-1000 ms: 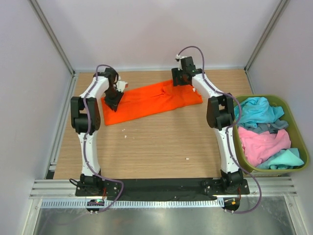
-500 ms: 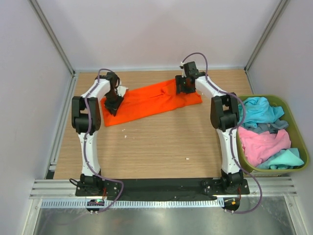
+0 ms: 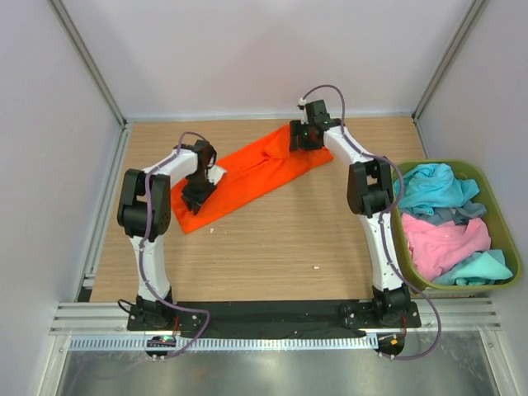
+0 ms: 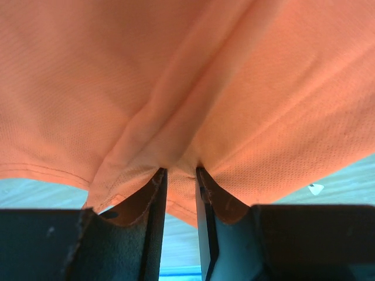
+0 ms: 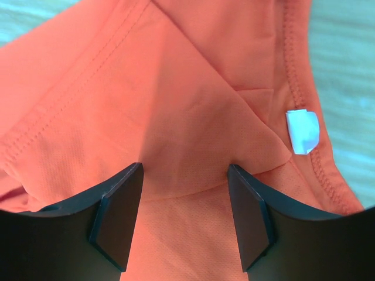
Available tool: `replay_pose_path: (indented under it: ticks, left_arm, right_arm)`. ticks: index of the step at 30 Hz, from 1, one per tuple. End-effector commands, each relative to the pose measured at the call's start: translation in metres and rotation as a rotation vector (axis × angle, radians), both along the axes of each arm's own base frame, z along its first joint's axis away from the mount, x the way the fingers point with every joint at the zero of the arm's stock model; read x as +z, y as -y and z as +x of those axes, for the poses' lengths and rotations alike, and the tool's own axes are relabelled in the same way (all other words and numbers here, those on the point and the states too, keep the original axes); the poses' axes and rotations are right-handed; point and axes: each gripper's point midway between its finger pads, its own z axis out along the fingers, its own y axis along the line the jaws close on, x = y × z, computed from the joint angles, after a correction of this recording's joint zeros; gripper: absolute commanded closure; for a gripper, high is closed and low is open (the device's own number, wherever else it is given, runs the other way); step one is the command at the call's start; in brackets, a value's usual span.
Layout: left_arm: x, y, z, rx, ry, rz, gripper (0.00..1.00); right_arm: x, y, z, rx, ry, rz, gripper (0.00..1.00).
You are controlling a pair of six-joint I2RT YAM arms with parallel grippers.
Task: Fold and stack the t-shirts
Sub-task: Fold the tshirt
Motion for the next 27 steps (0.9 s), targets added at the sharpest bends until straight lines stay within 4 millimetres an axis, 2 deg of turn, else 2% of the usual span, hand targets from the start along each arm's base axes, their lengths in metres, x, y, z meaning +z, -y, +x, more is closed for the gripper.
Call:
replay_pose_path:
  ticks: [1, 2, 4, 8, 18, 23, 27]
  left_arm:
    - [-0.007, 0.014, -0.028, -0.052, -0.057, 0.024, 0.73]
    - [-0.007, 0.023, -0.034, -0.086, -0.064, 0.031, 0.73]
    - [-0.008, 0.030, -0.043, -0.120, -0.080, 0.041, 0.73]
    - [-0.014, 0.048, -0.058, -0.184, -0.121, 0.057, 0.73]
    - [-0.020, 0.120, -0.104, -0.389, -0.155, 0.062, 0.73]
    - [-0.028, 0.157, -0.127, -0.445, -0.178, 0.044, 0.73]
    - [-0.035, 0.178, -0.135, -0.473, -0.169, 0.045, 0.73]
  right_arm:
    - [-0.008, -0.008, 0.015, 0.000, 0.017, 0.041, 0.35]
    - [-0.004, -0.011, 0.020, 0.003, 0.034, 0.052, 0.35]
    - [-0.013, -0.015, 0.022, 0.009, 0.028, 0.060, 0.35]
    - [-0.011, -0.021, 0.031, 0.013, 0.053, 0.081, 0.35]
    - [-0.007, -0.037, 0.042, 0.036, 0.101, 0.112, 0.35]
    - [0.003, -0.049, 0.047, 0.056, 0.140, 0.129, 0.34]
    - [0.010, -0.055, 0.055, 0.058, 0.160, 0.147, 0.34]
